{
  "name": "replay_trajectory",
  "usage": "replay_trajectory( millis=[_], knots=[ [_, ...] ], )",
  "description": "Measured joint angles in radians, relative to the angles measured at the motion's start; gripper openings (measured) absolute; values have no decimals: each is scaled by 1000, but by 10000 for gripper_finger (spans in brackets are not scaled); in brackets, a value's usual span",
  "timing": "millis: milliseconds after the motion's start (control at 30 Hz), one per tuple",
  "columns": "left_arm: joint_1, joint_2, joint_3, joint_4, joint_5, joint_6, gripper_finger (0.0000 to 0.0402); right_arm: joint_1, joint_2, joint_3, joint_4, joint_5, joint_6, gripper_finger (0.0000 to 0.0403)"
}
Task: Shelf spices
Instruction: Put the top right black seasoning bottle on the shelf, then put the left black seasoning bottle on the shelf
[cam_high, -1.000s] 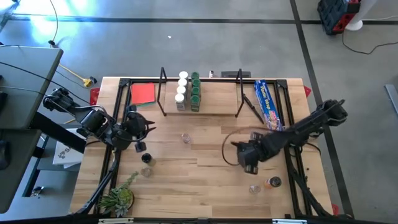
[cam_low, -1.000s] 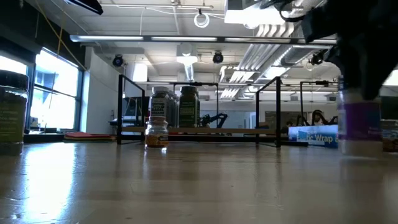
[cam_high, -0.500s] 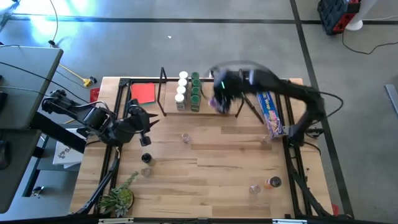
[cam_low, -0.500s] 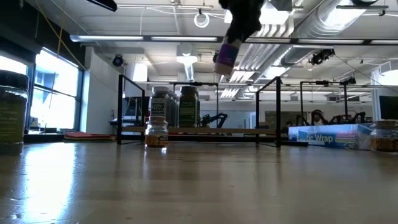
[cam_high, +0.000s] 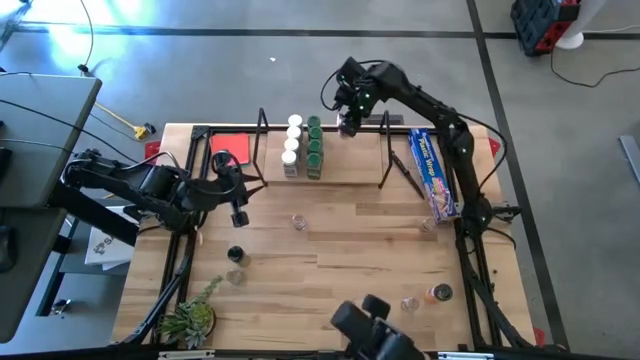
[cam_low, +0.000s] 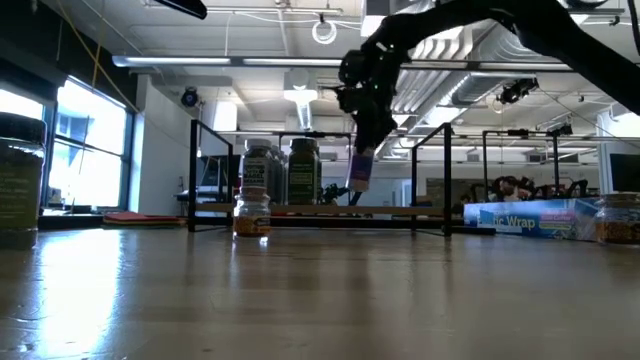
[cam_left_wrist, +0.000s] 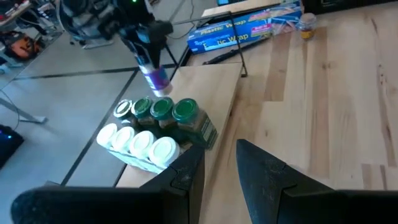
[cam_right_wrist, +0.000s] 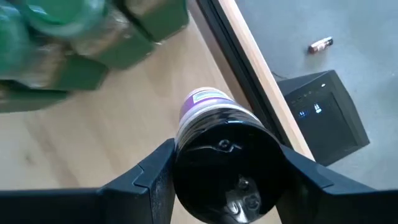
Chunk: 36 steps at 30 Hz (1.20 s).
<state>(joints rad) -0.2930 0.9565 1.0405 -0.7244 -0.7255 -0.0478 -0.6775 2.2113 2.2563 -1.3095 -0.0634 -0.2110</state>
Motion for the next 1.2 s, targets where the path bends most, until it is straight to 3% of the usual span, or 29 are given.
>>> replay_trajectory(
  millis=[467,633,800,1000,1200],
  knots=[
    [1,0,0,111,17,61,90,32,55,-2,35,-23,-50,196],
    [1,0,0,110,17,60,90,54,55,-2,71,-18,-60,242],
    [1,0,0,110,17,60,90,65,55,-2,84,-16,-57,253],
    [1,0,0,110,41,60,90,65,55,-2,77,87,-56,256],
    [1,0,0,109,44,55,90,65,55,18,-11,94,-51,257]
  ],
)
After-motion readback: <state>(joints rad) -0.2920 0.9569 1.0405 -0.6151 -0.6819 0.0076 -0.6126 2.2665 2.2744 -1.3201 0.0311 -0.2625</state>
